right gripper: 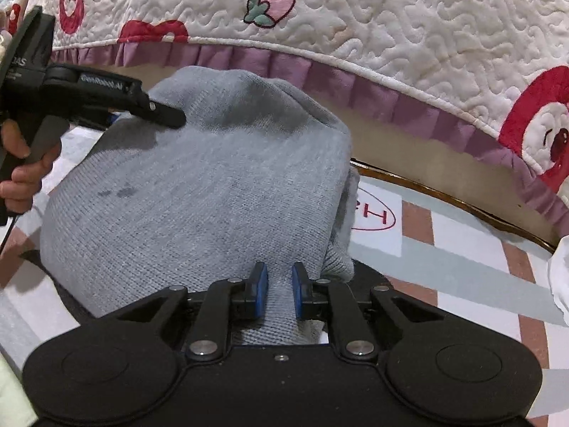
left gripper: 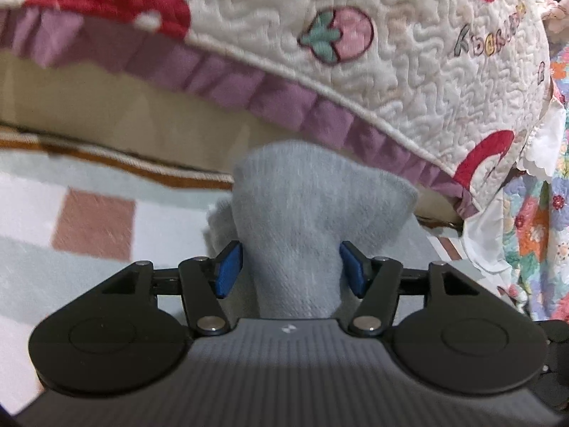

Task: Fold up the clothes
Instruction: 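Press the folded sweater flat with both open grippers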

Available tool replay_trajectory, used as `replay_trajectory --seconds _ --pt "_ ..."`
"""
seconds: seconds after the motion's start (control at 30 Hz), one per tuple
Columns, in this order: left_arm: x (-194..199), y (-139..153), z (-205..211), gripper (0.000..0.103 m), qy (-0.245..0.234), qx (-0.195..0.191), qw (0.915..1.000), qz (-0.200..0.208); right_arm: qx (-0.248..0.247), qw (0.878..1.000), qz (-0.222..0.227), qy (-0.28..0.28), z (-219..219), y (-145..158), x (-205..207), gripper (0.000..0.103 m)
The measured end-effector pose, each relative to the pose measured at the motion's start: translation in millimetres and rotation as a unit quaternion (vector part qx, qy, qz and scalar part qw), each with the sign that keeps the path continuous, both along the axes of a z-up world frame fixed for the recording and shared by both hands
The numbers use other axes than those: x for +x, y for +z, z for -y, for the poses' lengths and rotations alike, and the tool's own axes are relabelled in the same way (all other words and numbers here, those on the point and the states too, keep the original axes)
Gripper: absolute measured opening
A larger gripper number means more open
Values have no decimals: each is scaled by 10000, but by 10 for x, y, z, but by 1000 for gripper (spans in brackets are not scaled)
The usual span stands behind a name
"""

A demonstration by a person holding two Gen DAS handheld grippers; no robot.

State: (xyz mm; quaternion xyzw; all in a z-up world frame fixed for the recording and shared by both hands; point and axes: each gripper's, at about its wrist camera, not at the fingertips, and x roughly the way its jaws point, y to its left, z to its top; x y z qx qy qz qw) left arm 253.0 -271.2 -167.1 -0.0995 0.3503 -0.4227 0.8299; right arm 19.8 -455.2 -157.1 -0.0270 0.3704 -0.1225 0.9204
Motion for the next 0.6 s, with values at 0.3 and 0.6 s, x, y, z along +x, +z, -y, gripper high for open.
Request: replay_trajectory --seconds 0.3,0.6 --pt "-181 490 -9 31 -1157 -105 9920 504 563 9984 55 31 133 23 -2 18" --pt "84 457 819 15 -1411 1134 9833 208 792 9958 99 440 247 49 9 22"
